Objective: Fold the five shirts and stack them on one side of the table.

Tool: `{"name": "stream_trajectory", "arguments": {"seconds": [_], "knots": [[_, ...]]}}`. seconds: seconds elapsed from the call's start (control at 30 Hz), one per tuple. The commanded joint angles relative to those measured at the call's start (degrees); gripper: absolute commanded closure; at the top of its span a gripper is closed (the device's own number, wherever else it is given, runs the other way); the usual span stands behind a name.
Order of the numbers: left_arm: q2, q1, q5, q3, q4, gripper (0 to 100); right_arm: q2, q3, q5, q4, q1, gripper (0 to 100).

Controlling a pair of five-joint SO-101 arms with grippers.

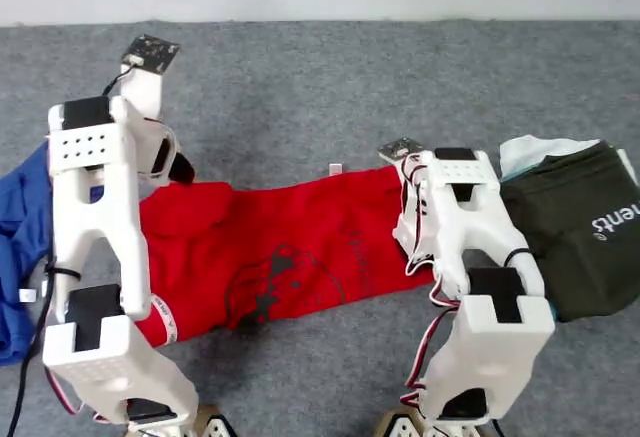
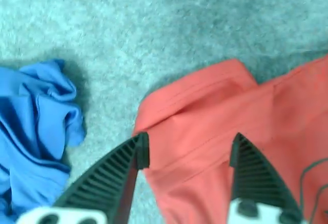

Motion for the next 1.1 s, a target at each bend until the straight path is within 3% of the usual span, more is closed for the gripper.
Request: {"name": "stream_trajectory", "arguments": {"seconds": [0.0,0.13,0.27,0.6,0.87,1.07], "knots": [[-0.8,-1.1,0.5,-2.3,3.1,75,-0.2,1.8,1.8,-0.2,0.3,98.9],[-1.0,-1.1,0.5,-2.3,4.8,75,-4.3,1.4,4.3,0.8,0.9,98.8],[-1.0,-1.1,0.6,-2.4,4.9,75,-11.0,-0.1,6.5,8.9,3.0,98.8],[-1.0,-1.0,0.7,-2.2,5.0,75,-18.2,0.9,15.6,13.4,19.3,98.8],[-0.5,-0.7,0.4,-2.2,7.1,75,-18.5,16.6,15.5,2.9,18.4,98.6],[-0.5,-0.7,0.4,-2.2,16.0,75,-21.0,17.1,15.7,5.7,18.4,89.0]]}}
